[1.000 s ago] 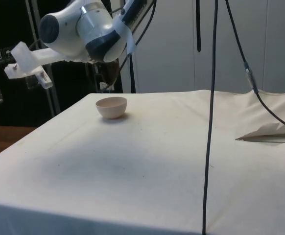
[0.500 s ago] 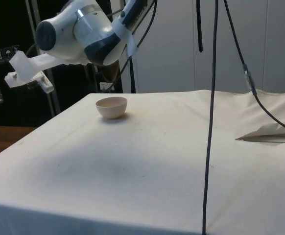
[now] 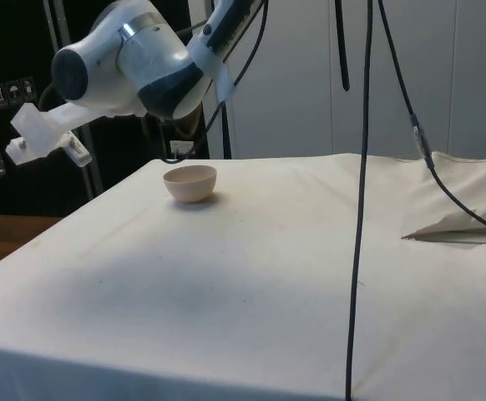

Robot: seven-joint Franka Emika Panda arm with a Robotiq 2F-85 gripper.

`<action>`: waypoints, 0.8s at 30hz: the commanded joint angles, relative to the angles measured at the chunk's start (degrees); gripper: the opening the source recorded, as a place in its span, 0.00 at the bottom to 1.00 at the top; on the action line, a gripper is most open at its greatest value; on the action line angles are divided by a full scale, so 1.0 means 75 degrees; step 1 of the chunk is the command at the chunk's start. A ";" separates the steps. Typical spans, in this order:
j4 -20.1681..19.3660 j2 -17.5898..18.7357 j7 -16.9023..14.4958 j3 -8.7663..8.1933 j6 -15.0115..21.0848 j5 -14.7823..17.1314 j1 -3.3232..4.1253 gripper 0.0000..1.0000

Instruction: Pour the coffee beans from the cup into the bowl.

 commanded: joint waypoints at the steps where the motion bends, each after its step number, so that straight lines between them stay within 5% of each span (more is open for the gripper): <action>1: 0.0092 0.0076 0.0000 -0.0015 -0.0115 -0.0038 0.0038 0.02; 24: 0.0374 0.0413 0.0275 0.0497 -0.1138 -0.0718 0.0107 0.02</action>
